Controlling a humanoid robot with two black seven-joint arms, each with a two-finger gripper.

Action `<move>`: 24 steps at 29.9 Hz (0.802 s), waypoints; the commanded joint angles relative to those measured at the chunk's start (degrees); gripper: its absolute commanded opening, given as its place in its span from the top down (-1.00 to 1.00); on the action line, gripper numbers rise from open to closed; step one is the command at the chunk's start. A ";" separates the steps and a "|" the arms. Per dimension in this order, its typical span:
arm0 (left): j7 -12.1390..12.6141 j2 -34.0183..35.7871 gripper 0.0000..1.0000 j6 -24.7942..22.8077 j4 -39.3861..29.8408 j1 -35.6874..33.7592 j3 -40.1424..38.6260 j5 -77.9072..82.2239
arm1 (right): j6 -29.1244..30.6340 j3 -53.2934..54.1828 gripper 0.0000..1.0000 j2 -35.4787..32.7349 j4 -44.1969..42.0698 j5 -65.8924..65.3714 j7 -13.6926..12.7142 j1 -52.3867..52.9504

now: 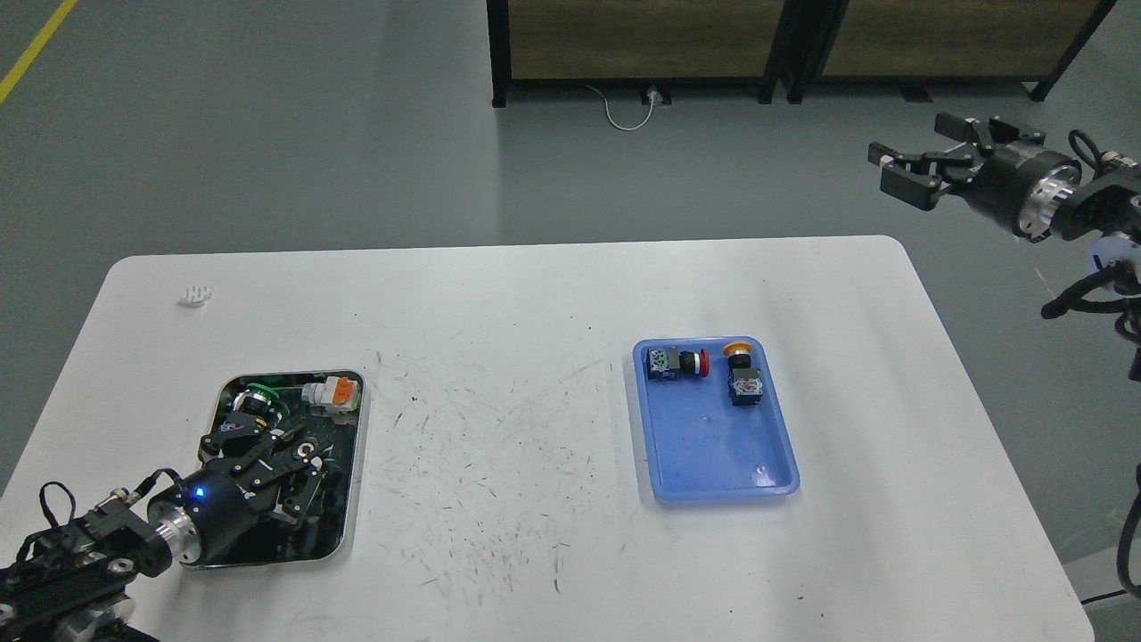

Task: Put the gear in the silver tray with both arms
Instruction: 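Carry the gear into the silver tray with the left gripper, then lower the gear onto the silver tray and open the left gripper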

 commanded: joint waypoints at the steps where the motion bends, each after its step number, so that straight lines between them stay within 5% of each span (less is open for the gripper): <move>1: 0.00 -0.58 0.38 0.03 1.00 0.17 -0.17 -0.24 | 0.00 -0.03 -0.89 0.18 -0.02 -0.03 0.00 -0.08; 15: -0.18 -1.46 -0.45 -0.05 2.59 -0.10 -0.96 -3.75 | 0.00 -0.03 -0.91 0.80 -0.63 -0.03 0.00 0.19; 24: -0.26 -1.37 -0.60 -0.14 2.24 0.08 -1.84 -3.75 | 0.00 -0.03 -0.92 0.80 -1.07 -0.03 0.00 0.28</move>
